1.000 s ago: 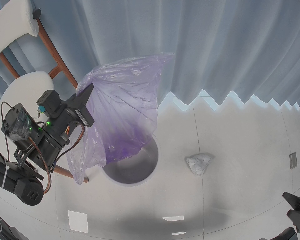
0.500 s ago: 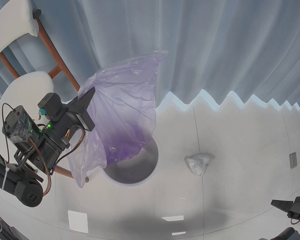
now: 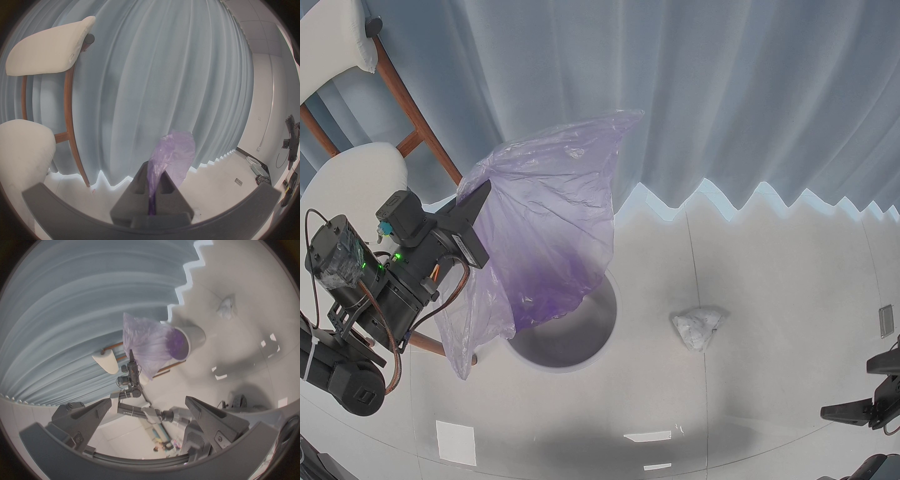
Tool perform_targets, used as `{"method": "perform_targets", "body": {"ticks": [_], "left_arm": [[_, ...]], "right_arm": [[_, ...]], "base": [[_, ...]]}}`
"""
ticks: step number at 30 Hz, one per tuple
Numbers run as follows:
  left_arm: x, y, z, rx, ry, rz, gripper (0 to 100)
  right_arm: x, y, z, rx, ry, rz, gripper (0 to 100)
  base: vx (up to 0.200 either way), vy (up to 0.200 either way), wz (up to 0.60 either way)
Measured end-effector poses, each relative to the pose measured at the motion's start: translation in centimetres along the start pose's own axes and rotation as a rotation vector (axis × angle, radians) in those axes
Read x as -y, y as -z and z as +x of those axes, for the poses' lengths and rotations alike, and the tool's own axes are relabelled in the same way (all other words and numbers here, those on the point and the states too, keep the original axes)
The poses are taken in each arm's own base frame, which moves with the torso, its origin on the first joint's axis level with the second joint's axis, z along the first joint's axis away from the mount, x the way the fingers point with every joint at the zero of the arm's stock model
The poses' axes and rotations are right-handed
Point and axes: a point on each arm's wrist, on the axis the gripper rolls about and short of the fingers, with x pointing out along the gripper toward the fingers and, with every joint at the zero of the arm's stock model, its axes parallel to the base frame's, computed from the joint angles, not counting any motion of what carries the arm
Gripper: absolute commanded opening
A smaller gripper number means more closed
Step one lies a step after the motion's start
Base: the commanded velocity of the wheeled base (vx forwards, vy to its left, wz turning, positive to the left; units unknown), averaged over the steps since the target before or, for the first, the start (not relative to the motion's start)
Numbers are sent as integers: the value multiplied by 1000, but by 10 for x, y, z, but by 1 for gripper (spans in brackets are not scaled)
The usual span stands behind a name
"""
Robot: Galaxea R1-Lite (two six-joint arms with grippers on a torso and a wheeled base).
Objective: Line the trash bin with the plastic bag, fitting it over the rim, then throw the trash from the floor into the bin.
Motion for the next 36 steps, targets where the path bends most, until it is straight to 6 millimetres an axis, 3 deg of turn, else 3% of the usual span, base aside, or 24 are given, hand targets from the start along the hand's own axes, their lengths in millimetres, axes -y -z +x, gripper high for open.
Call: {"method": "perform_targets", "body": {"ticks": [6, 13, 23, 31, 36], "left_arm": [[-1, 0, 0, -1, -5, 2, 0], [-2, 0, 0, -1, -8, 3, 0], [-3, 1, -1, -7, -9, 3, 0], [-3, 5, -3, -22, -9, 4, 0], [-2, 9, -4, -38, -7, 4, 0]], "right_arm": [[-1, -10, 22, -170, 42, 96, 100], [3, -26, 47, -244, 108, 140, 100], [22, -49, 85, -97, 326, -106, 100], [15, -55, 110, -49, 210, -330, 100], [21, -58, 119, 13, 218, -415, 100]], "base": [[0, 0, 0], [0, 0, 0], [0, 0, 0], [0, 0, 0], [0, 0, 0]]}}
